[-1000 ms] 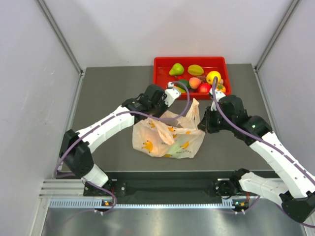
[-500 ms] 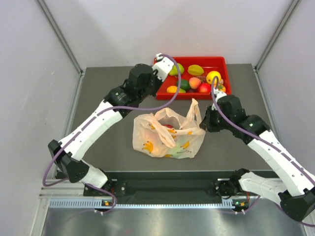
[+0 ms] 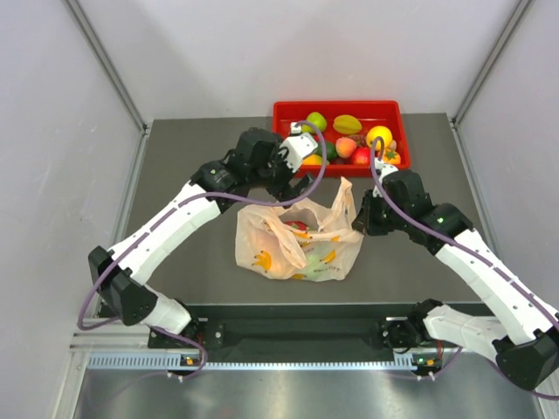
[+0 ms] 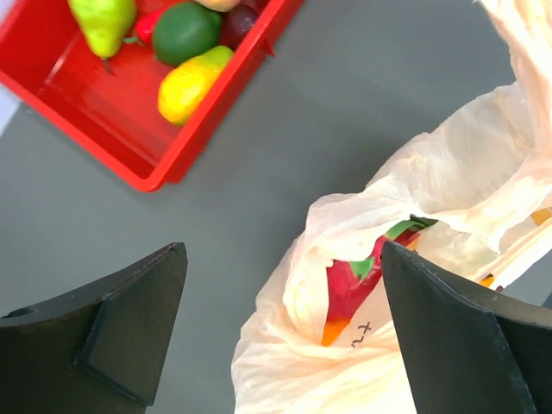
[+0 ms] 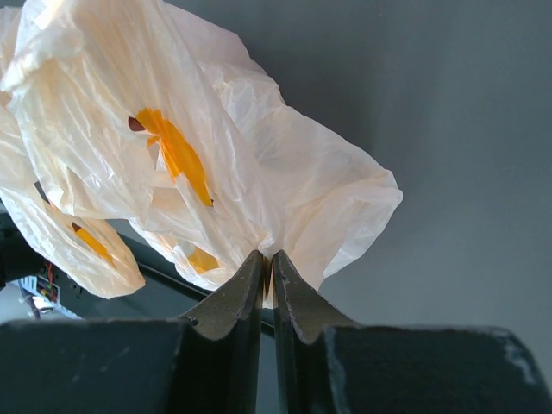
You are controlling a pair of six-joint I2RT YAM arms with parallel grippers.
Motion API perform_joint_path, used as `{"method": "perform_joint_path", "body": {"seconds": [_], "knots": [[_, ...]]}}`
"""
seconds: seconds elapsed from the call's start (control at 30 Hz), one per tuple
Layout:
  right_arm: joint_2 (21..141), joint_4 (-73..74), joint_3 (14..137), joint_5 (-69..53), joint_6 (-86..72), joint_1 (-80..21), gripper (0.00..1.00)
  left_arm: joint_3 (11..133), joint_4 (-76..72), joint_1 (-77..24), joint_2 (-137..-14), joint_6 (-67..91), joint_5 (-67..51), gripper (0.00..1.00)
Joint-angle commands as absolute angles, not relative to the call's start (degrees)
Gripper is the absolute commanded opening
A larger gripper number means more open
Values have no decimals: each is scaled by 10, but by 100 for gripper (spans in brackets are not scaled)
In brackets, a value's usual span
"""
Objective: Untie the knot of the plastic bag and take out the fruit
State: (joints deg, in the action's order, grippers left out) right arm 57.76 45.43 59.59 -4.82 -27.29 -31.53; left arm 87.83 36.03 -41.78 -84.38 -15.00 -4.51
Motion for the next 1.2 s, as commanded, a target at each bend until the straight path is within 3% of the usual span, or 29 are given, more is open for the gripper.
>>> {"method": "perform_joint_path", "body": {"seconds": [0.0,0.2,0.37,0.77,0.87,0.9,1.0,1.03,1.17], "knots": [[564,438,595,-57,-272,-307,9,892,351,-410,-847,-142,-86,99],[564,442,598,-60,-267,-306,10,874,351,-406,-875,-169,-139,98],[566,446,599,-59,-264,-304,10,891,408,-397,-922,-198,-206,91],[569,441,592,-66,-264,-300,10,851,378,-395,-956,-230,-171,86],[571,438,591,-69,-264,-300,10,855,359,-393,-983,-219,-162,71],[571,436,591,-71,-264,-300,10,858,355,-391,-987,-211,-163,50],[570,431,589,-73,-266,-300,10,875,356,-390,-998,-206,-158,17],[570,430,588,-73,-268,-300,10,878,358,-391,-998,-205,-150,0],[569,425,586,-67,-272,-299,10,893,360,-390,-974,-198,-102,0]]}}
